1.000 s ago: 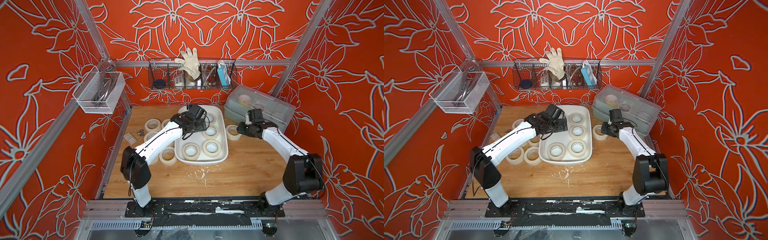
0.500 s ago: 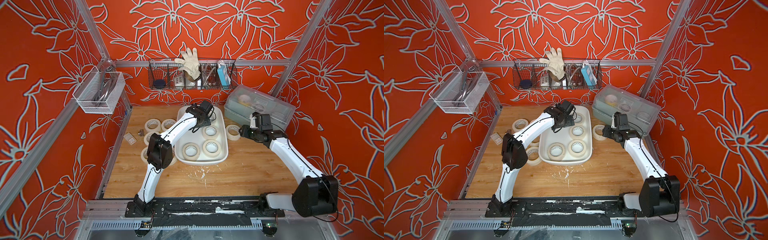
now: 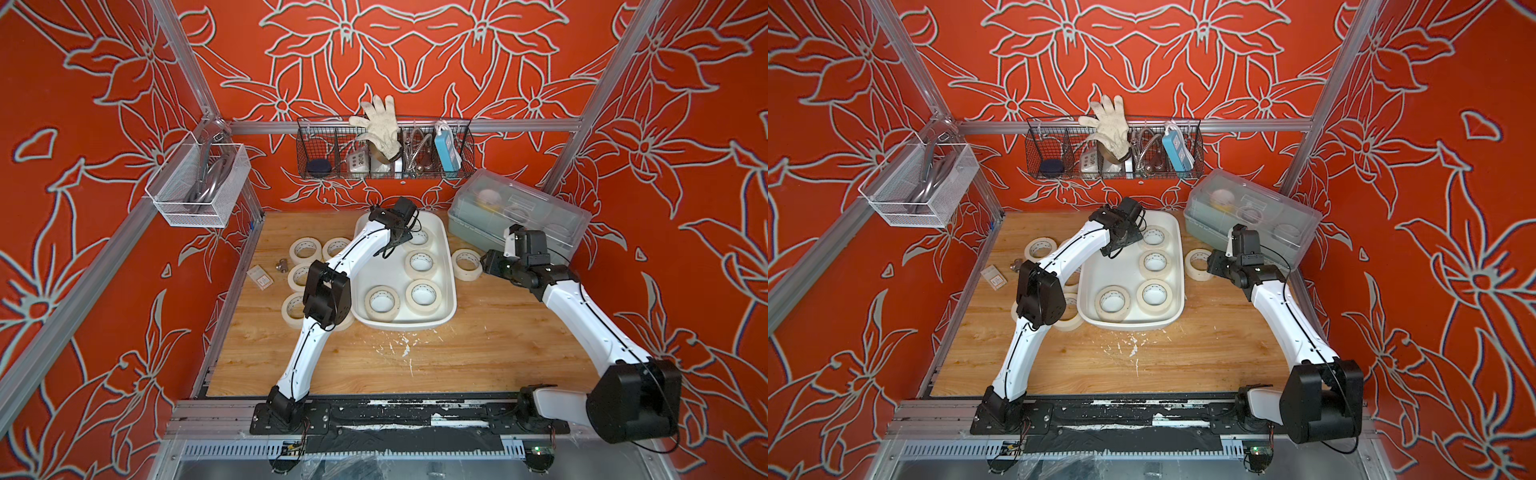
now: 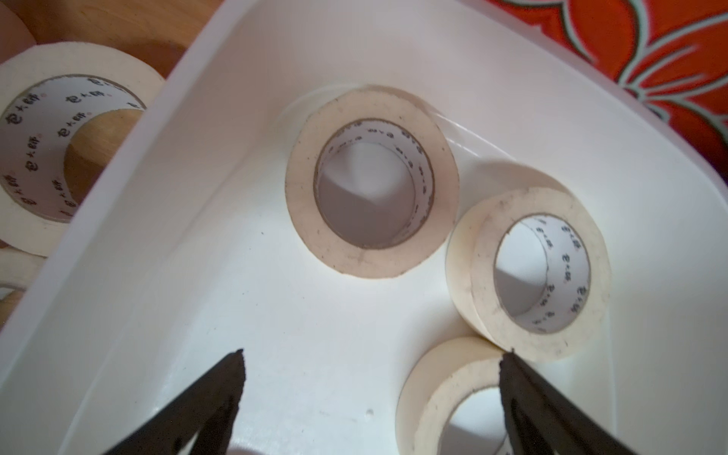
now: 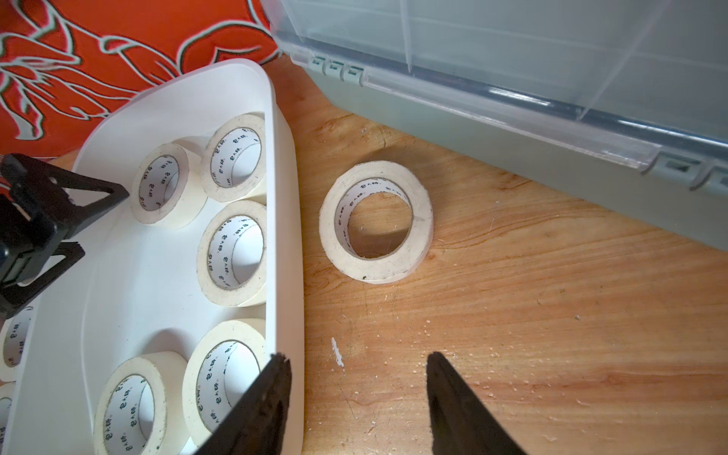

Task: Take out the art tape in the storage box
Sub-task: Place the art tape at the center of the board, then pick up the art tape from the storage box.

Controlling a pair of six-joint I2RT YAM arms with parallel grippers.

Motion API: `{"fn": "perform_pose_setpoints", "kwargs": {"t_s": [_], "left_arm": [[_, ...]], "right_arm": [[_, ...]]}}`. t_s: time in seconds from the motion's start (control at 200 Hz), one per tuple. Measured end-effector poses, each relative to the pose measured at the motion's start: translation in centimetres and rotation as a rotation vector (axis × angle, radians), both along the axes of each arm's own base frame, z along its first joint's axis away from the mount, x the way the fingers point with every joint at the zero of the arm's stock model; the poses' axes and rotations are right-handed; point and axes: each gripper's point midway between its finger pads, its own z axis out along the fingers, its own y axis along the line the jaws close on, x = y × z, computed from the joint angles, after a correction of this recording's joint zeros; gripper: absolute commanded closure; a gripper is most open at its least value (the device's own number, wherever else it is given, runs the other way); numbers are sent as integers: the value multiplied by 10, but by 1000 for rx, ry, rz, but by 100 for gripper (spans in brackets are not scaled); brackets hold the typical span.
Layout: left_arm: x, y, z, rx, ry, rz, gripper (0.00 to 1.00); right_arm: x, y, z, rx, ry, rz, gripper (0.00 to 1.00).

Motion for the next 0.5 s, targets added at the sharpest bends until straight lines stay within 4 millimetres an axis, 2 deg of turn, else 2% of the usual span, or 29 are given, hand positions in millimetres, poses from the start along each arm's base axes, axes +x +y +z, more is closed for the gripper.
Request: {"fn": "perform_pose_setpoints", "kwargs": {"t_s": [0.19, 0.5], "left_arm": [[19, 11, -17, -14, -17, 94, 1], [19, 21, -52, -19, 2, 220, 7]], "right_arm": [[1, 0, 0, 5, -6, -4, 41], [3, 1, 1, 13, -15, -7, 41]]}}
